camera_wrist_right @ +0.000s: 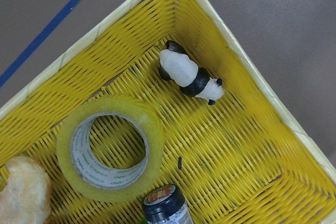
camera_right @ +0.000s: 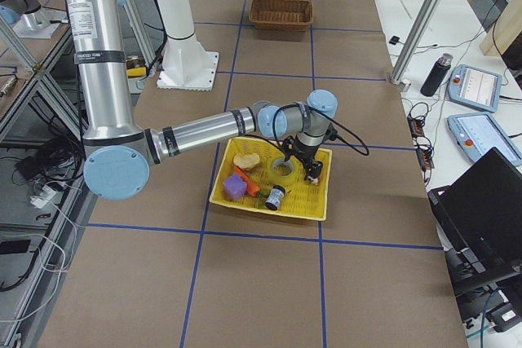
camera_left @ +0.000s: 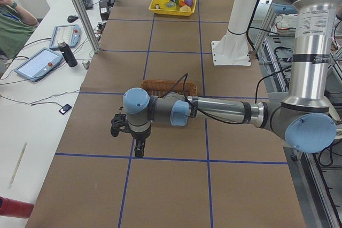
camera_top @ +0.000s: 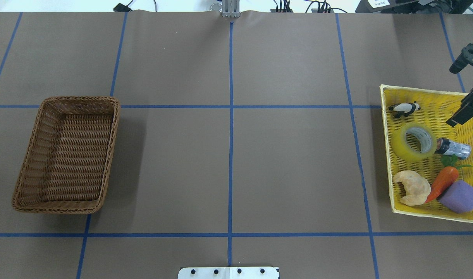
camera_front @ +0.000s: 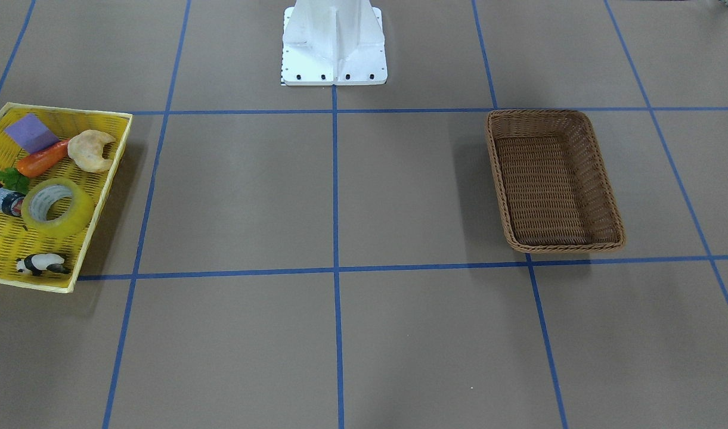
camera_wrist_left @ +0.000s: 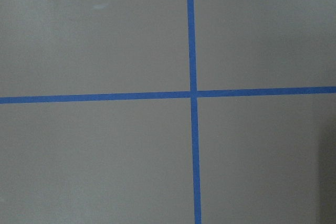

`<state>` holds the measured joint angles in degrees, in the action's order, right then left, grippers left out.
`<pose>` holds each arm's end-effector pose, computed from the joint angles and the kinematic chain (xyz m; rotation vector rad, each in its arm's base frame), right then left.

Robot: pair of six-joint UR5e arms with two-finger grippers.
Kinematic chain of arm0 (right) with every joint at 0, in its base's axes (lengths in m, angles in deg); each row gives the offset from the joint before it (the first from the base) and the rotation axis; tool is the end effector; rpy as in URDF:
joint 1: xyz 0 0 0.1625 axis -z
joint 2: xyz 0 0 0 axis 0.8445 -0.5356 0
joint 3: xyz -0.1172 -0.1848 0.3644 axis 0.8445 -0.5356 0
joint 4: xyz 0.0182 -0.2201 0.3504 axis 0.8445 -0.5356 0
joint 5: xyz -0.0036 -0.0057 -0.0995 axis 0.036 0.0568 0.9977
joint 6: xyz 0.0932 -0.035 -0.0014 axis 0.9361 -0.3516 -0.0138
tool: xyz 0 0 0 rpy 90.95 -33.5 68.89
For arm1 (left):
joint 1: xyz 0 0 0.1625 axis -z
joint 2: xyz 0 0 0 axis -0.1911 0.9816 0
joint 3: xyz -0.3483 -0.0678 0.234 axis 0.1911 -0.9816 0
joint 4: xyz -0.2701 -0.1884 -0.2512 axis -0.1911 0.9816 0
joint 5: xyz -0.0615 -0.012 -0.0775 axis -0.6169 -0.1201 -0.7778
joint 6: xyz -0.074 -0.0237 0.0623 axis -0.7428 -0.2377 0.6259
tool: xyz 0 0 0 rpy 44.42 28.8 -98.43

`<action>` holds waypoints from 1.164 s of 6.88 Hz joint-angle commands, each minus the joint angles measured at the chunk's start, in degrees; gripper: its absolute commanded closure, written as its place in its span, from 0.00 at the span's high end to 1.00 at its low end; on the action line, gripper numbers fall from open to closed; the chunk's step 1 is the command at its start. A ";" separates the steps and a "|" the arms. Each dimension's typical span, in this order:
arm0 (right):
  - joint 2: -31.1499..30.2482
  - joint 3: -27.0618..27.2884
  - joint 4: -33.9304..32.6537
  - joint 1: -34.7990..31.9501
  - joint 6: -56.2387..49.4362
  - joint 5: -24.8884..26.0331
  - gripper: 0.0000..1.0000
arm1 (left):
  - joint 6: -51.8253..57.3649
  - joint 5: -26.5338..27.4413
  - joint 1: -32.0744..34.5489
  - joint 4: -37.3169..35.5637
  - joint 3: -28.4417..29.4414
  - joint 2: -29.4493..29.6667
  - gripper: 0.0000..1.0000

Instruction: Move tape to another basket

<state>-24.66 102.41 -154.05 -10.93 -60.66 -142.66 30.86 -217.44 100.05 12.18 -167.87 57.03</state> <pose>-0.1333 -0.5255 0.5444 0.1816 -0.7288 -0.8078 -0.0573 -0.5017 0.6152 0.0739 0.7473 0.0043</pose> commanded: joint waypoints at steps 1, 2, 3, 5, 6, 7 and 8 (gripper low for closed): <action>1.41 -3.19 1.78 2.00 0.26 -0.12 1.00 | -0.10 0.05 0.00 0.01 0.06 0.09 0.99; 1.50 -3.37 1.78 3.75 0.44 -0.12 1.00 | -0.10 0.05 0.00 0.01 0.06 0.09 0.99; 2.02 -4.24 1.96 4.55 0.61 -0.12 1.00 | -0.10 0.05 0.00 0.01 0.06 0.09 0.99; 2.64 -6.70 2.05 6.13 0.61 -1.08 1.00 | -0.18 0.05 0.00 0.01 -0.03 0.09 0.99; 3.08 -7.67 2.05 6.23 0.70 -1.26 1.00 | -0.10 0.05 0.00 0.01 0.06 0.18 0.99; 3.95 -9.07 2.05 6.40 0.70 -1.79 1.00 | -0.10 0.05 0.00 0.01 -0.03 0.18 0.99; 3.96 -9.17 2.05 6.58 0.70 -2.32 0.99 | -0.10 0.05 0.00 0.01 -0.03 0.18 0.99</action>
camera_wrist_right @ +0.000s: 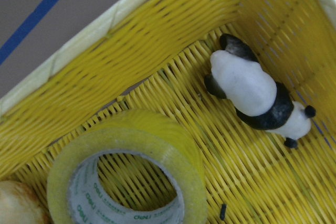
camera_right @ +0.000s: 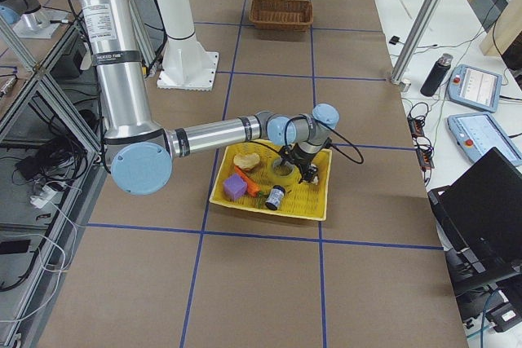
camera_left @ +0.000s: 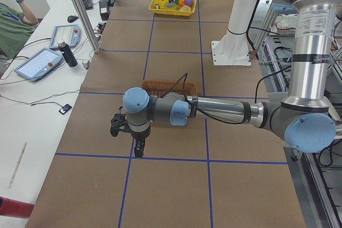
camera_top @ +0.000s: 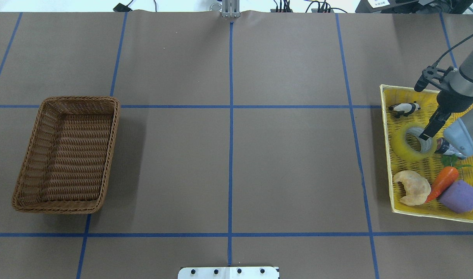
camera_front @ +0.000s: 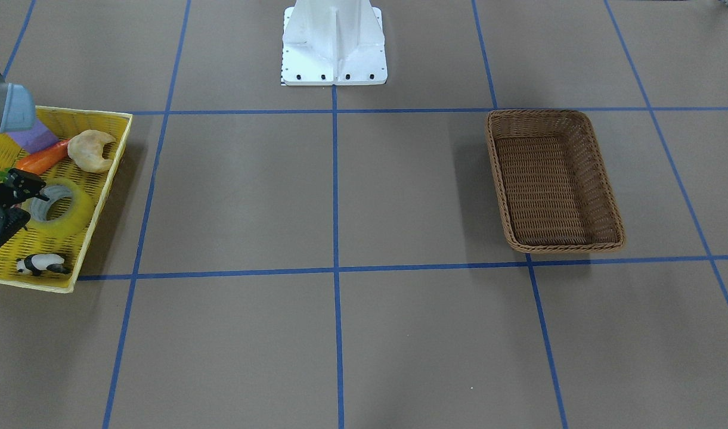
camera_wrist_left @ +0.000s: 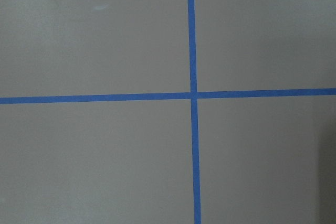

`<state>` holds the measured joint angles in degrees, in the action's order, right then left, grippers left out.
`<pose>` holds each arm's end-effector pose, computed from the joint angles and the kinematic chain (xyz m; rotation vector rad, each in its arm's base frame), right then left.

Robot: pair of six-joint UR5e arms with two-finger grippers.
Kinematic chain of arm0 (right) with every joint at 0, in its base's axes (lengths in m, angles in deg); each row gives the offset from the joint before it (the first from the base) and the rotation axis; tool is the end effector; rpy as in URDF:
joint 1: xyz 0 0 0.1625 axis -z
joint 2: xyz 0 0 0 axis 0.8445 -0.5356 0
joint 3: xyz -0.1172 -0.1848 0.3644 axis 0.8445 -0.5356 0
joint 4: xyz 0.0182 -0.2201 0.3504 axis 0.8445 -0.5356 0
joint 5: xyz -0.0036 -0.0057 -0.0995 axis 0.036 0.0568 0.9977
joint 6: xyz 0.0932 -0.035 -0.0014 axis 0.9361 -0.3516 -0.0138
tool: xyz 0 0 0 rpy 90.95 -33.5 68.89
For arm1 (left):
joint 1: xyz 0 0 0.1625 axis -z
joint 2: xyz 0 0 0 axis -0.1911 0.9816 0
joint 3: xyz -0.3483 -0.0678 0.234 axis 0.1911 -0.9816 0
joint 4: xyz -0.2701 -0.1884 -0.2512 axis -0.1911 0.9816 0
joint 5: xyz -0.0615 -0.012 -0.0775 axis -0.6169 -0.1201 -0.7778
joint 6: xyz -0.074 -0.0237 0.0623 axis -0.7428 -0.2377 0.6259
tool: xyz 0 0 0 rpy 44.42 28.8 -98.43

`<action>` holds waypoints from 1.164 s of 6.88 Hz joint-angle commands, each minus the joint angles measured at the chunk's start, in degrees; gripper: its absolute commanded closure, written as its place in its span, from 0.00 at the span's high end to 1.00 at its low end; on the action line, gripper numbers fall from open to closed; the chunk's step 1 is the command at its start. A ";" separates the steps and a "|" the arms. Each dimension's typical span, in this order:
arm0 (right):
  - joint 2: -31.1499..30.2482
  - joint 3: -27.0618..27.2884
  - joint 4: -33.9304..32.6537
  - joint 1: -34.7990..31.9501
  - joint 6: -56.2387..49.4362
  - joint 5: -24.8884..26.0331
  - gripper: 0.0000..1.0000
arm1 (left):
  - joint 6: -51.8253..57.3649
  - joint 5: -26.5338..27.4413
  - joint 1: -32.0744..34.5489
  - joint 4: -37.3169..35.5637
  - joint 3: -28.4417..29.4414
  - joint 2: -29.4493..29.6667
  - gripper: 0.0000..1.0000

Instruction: Move tape to another basket

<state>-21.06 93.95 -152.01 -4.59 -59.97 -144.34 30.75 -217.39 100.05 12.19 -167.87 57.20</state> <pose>-0.2065 -0.5332 0.5766 0.0868 -0.7719 -0.8836 -0.0574 -0.5030 0.6138 0.0762 0.7466 0.0036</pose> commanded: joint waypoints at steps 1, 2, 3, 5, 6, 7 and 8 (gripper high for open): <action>0.36 -1.06 0.00 0.33 0.01 -0.64 0.98 | 0.01 0.00 0.00 0.00 -0.02 0.10 0.99; 0.45 -1.15 -0.09 0.33 0.01 -0.64 0.94 | 0.01 0.00 0.00 0.00 0.06 0.10 0.99; 0.36 -1.15 -0.09 0.33 0.01 -0.64 0.85 | 0.01 0.00 0.00 0.00 0.06 0.10 0.99; 0.45 -2.37 0.00 0.59 -0.08 -0.64 0.84 | 0.01 0.00 0.00 0.00 0.15 0.10 0.99; 0.45 -2.73 0.00 0.85 0.01 -0.64 0.83 | 0.01 0.00 0.00 0.00 0.15 0.10 0.99; 0.45 -2.82 -0.09 0.94 0.01 -0.64 0.77 | 0.10 0.00 0.00 0.00 0.15 0.10 0.98; 0.45 -3.08 -0.09 1.03 0.01 -0.64 0.55 | 0.10 0.00 0.00 0.00 0.15 0.10 0.99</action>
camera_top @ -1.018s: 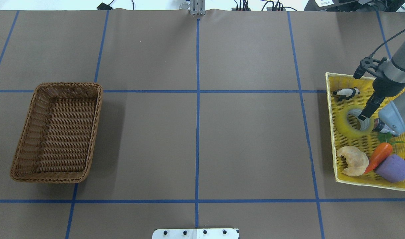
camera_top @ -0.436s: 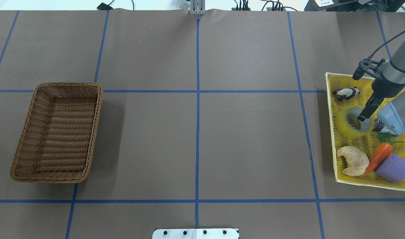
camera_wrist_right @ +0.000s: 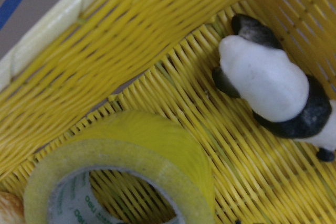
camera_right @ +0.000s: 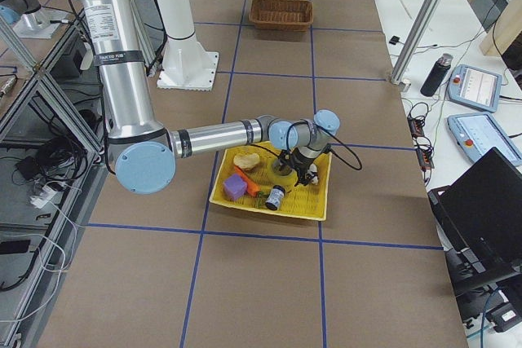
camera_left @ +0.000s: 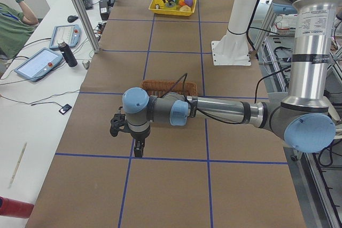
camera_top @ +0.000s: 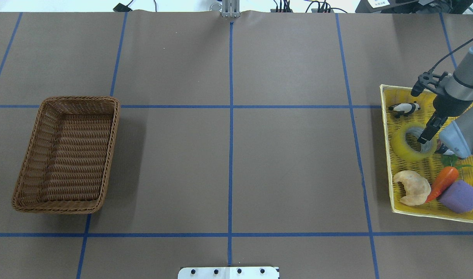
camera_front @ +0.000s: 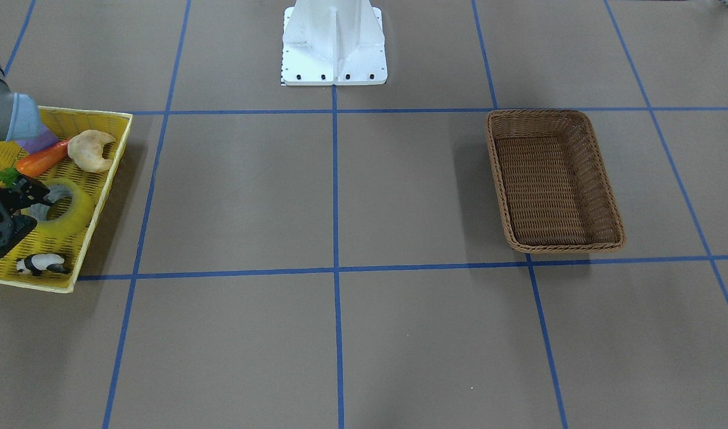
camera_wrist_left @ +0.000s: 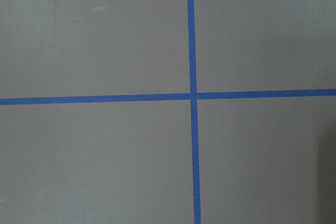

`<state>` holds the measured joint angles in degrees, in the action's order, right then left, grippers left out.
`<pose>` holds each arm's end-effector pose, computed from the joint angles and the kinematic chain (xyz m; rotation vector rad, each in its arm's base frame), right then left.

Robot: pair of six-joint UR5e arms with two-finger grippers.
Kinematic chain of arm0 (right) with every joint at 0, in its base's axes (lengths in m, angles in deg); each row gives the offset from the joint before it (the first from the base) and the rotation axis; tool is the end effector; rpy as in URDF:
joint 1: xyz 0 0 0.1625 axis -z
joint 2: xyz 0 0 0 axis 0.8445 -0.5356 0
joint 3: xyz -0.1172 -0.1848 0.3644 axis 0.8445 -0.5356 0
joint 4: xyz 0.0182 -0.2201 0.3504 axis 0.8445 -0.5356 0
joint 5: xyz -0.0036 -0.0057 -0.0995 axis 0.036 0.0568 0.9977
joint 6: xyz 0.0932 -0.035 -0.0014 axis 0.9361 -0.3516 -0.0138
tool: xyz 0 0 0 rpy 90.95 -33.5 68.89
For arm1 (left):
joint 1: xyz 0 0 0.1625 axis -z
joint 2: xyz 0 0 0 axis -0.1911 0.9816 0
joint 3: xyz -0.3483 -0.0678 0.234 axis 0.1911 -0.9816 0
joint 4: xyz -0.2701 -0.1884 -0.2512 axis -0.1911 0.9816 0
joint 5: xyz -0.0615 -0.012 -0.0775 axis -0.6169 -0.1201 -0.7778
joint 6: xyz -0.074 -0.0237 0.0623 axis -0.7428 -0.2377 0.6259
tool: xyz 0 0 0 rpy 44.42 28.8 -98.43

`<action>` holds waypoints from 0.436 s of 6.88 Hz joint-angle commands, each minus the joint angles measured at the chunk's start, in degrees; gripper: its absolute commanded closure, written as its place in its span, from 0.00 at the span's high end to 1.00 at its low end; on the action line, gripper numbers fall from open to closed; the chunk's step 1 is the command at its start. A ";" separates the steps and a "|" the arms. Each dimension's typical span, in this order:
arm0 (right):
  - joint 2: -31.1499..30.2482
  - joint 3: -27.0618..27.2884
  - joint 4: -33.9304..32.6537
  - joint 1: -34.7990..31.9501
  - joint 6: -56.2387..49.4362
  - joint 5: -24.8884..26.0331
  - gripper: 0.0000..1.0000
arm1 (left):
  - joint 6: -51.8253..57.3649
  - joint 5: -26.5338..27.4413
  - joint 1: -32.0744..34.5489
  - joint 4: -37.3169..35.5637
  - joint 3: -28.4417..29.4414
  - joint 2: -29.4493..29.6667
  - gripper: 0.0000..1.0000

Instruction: Move tape to another basket

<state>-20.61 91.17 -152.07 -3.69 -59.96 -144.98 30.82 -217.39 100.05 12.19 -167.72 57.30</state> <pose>-0.2169 -0.5321 0.5955 0.0388 -0.7825 -0.8826 -0.0574 -0.5038 0.6142 0.0758 0.7465 0.0044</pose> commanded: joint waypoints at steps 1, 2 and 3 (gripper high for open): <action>0.00 -0.30 -0.03 0.13 0.01 0.09 0.23 | 0.03 0.00 0.00 0.00 0.00 0.00 0.98; 0.00 -0.21 0.06 0.13 0.01 0.09 0.00 | 0.03 0.00 0.00 0.00 -0.08 0.00 0.99; 0.09 0.57 0.15 0.13 0.09 0.00 0.00 | -0.06 -0.09 0.00 0.00 -0.09 0.00 0.99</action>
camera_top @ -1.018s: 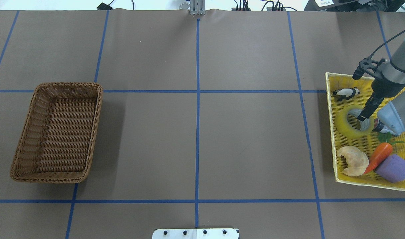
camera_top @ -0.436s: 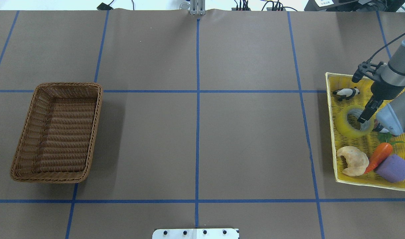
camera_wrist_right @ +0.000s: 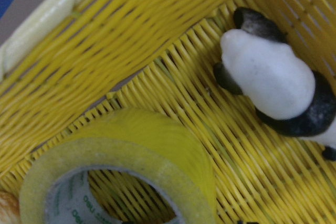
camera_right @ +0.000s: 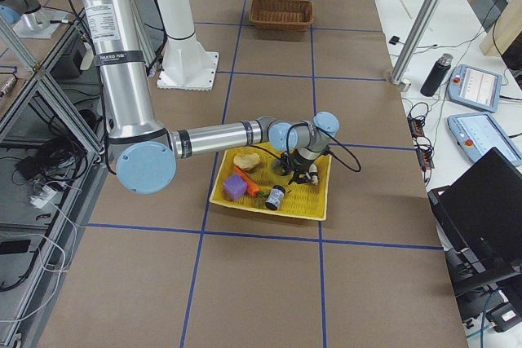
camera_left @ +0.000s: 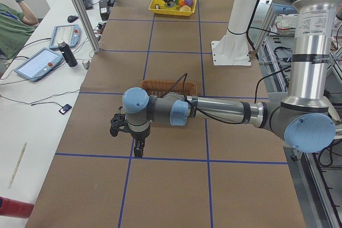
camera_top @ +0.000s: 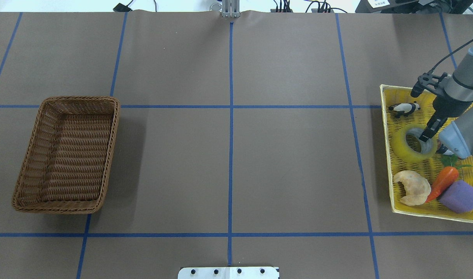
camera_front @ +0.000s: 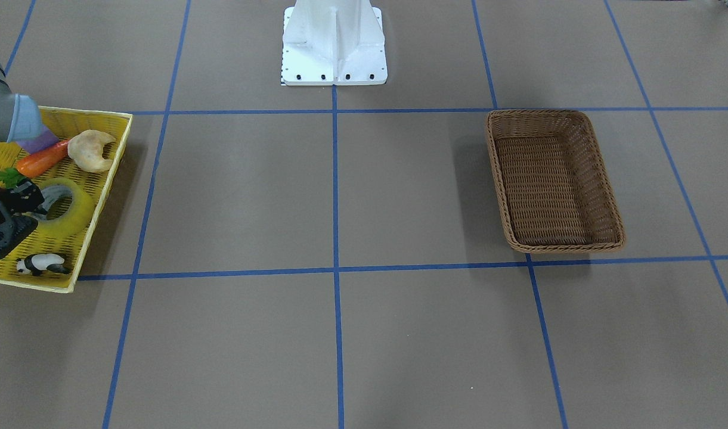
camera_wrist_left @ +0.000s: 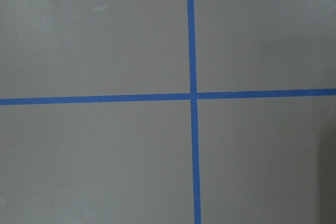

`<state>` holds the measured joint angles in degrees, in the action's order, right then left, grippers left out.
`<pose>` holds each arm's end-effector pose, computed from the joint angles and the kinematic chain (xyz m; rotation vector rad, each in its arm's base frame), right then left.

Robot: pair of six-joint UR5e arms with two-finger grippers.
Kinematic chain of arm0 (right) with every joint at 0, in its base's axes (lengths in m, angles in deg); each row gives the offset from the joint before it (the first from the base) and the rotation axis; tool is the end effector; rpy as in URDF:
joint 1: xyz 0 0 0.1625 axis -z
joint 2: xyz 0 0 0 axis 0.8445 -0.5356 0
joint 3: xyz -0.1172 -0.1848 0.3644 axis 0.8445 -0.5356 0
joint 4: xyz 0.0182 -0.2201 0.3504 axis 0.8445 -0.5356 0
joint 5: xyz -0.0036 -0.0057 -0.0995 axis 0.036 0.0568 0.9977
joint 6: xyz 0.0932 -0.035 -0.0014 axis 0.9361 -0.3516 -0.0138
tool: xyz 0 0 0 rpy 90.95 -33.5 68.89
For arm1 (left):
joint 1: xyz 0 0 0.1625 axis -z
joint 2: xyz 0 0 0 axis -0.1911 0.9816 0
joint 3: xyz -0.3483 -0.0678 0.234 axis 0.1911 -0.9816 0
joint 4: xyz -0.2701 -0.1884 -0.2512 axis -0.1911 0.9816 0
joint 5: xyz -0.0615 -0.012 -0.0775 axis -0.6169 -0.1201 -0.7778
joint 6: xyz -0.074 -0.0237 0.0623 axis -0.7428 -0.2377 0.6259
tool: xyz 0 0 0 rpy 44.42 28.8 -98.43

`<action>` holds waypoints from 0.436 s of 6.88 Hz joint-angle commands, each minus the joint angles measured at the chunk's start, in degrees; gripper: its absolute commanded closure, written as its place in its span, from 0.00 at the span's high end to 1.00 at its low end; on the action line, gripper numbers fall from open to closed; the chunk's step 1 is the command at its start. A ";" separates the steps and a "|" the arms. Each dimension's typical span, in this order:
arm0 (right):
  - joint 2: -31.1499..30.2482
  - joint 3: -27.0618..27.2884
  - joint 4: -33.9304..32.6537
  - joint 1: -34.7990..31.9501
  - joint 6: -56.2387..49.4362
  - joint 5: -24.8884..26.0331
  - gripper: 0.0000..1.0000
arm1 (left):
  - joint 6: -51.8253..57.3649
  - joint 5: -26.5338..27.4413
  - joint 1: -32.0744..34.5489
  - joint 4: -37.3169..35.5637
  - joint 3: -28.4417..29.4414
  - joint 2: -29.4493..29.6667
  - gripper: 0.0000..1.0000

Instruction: Move tape to another basket

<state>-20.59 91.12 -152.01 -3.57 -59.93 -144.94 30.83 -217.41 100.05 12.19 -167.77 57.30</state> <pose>-0.2181 -0.5318 0.5957 0.0384 -0.7820 -0.8843 -0.0573 -0.5038 0.6137 0.0767 0.7469 0.0049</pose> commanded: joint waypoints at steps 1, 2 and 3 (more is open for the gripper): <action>-0.02 2.89 -0.08 -0.60 0.07 -1.26 0.00 | -0.07 -0.07 0.00 0.00 -0.04 0.00 0.99; -0.20 5.35 -0.51 -3.21 0.07 -3.97 0.00 | -0.07 -0.07 0.00 0.00 -0.13 0.00 0.98; -0.98 7.90 -0.52 -6.02 0.07 -5.39 0.00 | -0.16 -0.07 0.00 0.00 -0.39 0.00 0.99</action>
<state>-20.90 95.99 -152.37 -6.54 -59.87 -148.22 30.74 -217.47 100.05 12.19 -167.94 57.30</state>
